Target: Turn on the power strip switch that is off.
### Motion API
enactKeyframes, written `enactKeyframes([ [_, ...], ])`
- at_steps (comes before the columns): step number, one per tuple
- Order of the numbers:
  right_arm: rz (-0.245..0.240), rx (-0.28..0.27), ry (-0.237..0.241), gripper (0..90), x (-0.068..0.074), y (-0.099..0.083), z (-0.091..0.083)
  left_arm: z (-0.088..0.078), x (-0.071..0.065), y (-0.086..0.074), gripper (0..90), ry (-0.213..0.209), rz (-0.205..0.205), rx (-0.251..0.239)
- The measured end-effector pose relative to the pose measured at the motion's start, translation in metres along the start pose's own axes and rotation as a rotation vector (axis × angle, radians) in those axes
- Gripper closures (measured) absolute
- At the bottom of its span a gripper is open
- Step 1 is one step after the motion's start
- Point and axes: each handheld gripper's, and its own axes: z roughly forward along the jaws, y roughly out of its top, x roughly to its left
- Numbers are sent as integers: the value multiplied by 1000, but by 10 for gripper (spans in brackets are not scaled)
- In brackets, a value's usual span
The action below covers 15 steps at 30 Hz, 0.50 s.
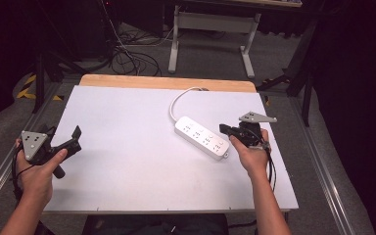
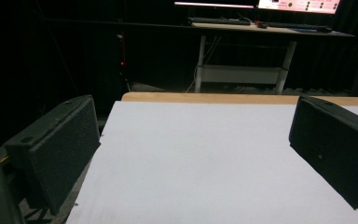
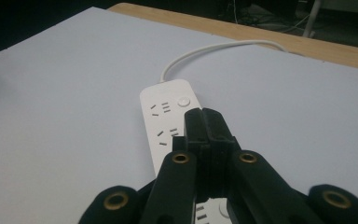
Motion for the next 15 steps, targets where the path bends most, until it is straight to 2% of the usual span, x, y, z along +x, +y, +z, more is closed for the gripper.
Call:
enactKeyframes([
  [3, 3, 16, 4, 900, 0, 2, 6, 0, 0, 0, 22, 5, 4, -1],
  [7, -24, 63, 1, 900, -1, 5, 22, -2, 1, 0, 23, 7, -1, -2],
  [13, -33, 84, -3, 900, -3, 7, 29, -2, 2, 0, 25, 8, -9, -2],
  [15, -42, 110, -6, 900, -3, 6, 34, -1, 2, 0, 24, 6, 0, 1],
])
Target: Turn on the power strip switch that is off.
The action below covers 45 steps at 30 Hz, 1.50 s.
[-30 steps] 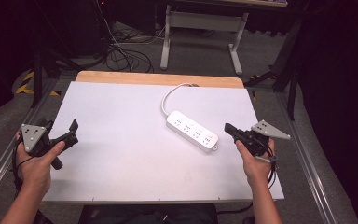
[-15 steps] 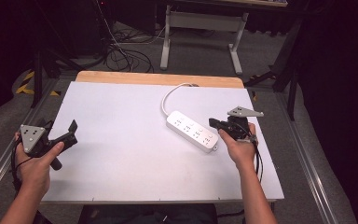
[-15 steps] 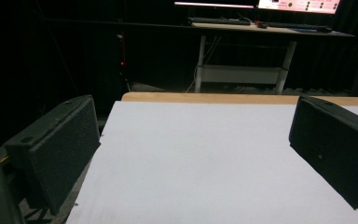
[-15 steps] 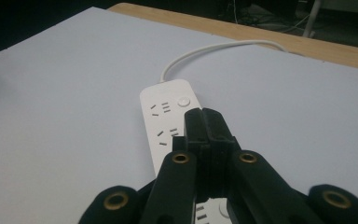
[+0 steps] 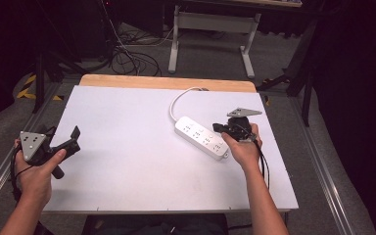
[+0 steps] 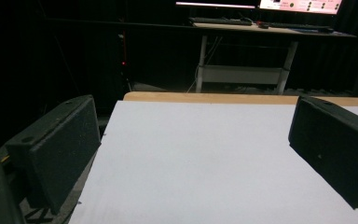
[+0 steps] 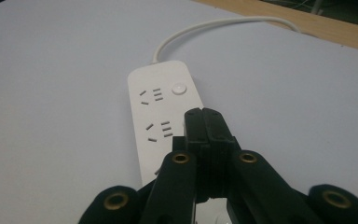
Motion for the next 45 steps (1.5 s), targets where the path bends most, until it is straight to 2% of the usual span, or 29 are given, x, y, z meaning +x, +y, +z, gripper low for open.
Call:
enactKeyframes([
  [8, -3, 40, -7, 900, -2, 0, 10, 0, 0, 0, 25, -3, 8, 1],
  [13, -14, 88, -15, 900, -3, -1, 20, 2, 0, -1, 24, -3, -5, 4],
  [17, -23, 142, -25, 900, -5, -3, 33, 3, -1, -1, 25, -12, 7, 11],
  [24, -20, 187, -35, 900, -6, -5, 37, 2, 0, -1, 25, -11, 7, 12],
  [28, -26, 202, -40, 900, -5, -7, 40, 2, 0, -1, 25, -11, 5, 9],
  [31, -11, 195, -39, 900, -5, -7, 40, 2, 0, -1, 28, -13, 4, 13],
  [32, 13, 192, -26, 900, -5, -8, 41, 2, 0, -1, 28, -13, 3, 13],
  [36, 24, 188, -31, 900, -5, -9, 41, 2, 1, -1, 28, -12, 0, 13],
  [38, 45, 186, -25, 900, -6, -10, 41, 2, 1, -1, 29, -13, -3, 14],
  [41, 85, 195, 17, 900, -8, -12, 41, 1, 1, -1, 31, -11, -4, 10],
  [43, 82, 193, 13, 900, -7, -12, 40, 2, 1, -1, 31, -12, -3, 10],
  [44, 44, 191, -16, 900, -3, -12, 41, 1, 1, -1, 31, -12, -3, 11],
  [45, 44, 191, -16, 900, -3, -12, 41, 1, 1, -1, 31, -12, -3, 11],
])
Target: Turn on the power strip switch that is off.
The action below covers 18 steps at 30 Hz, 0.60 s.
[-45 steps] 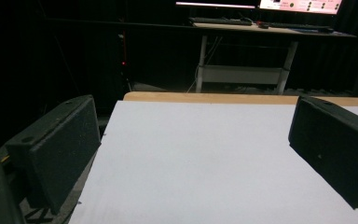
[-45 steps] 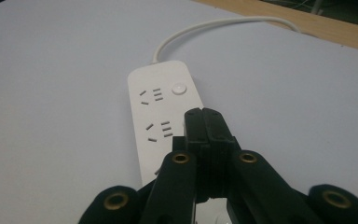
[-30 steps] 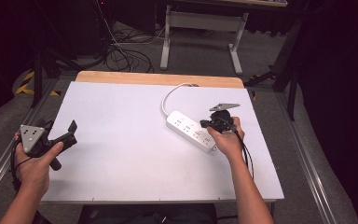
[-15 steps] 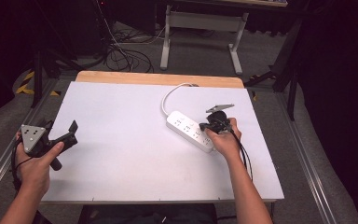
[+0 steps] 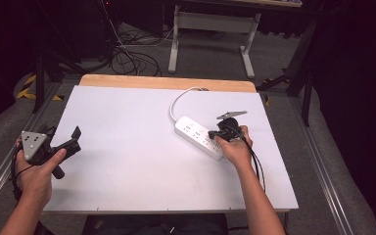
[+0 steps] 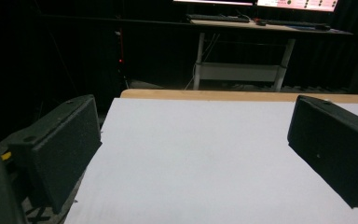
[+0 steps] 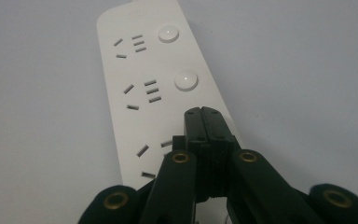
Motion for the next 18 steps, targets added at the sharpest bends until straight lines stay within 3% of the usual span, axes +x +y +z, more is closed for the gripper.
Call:
enactKeyframes([
  [2, -17, 5, -18, 900, 3, 1, 0, 0, 0, 0, 31, 0, 5, -2],
  [8, 33, -13, 17, 900, -3, -1, 0, 0, 0, 0, 31, 0, 3, 0],
  [10, 70, -22, 40, 900, -7, -3, 0, 0, 0, 0, 32, 1, -4, -1],
  [11, 119, -36, 77, 900, -12, -5, 0, 0, 0, 0, 32, 0, 3, -3],
  [13, 147, -51, 110, 900, -17, -8, 1, 0, -1, 0, 32, -1, 6, -4],
  [18, 150, -51, 104, 900, -16, -8, 1, 1, -1, 0, 32, -5, 8, -4],
])
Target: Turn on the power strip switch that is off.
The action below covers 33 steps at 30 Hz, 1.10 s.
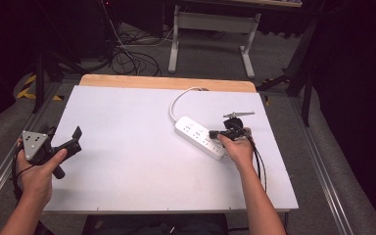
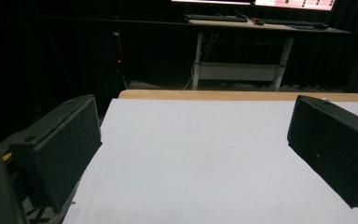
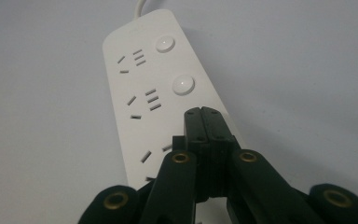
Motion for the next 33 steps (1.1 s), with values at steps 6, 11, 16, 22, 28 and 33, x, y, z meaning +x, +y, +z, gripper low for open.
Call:
enactKeyframes([
  [6, 21, -4, 1, 900, 0, -1, 0, -1, -1, 0, 33, -4, -1, 2],
  [11, 32, -5, 11, 900, -2, -1, 0, 0, 0, 0, 33, 0, 3, 2],
  [16, 29, -15, -19, 900, -3, 0, 0, -1, 0, 0, 32, 0, -1, 1],
  [22, -2, -3, -33, 900, 1, 0, 1, 0, 0, 0, 33, 1, -10, 0],
  [28, -112, 6, -109, 900, 22, 5, 9, -1, 0, 0, 33, 0, -3, 1],
  [33, -66, 7, -61, 900, 15, 4, 6, -2, 3, 0, 33, 4, -14, 3],
])
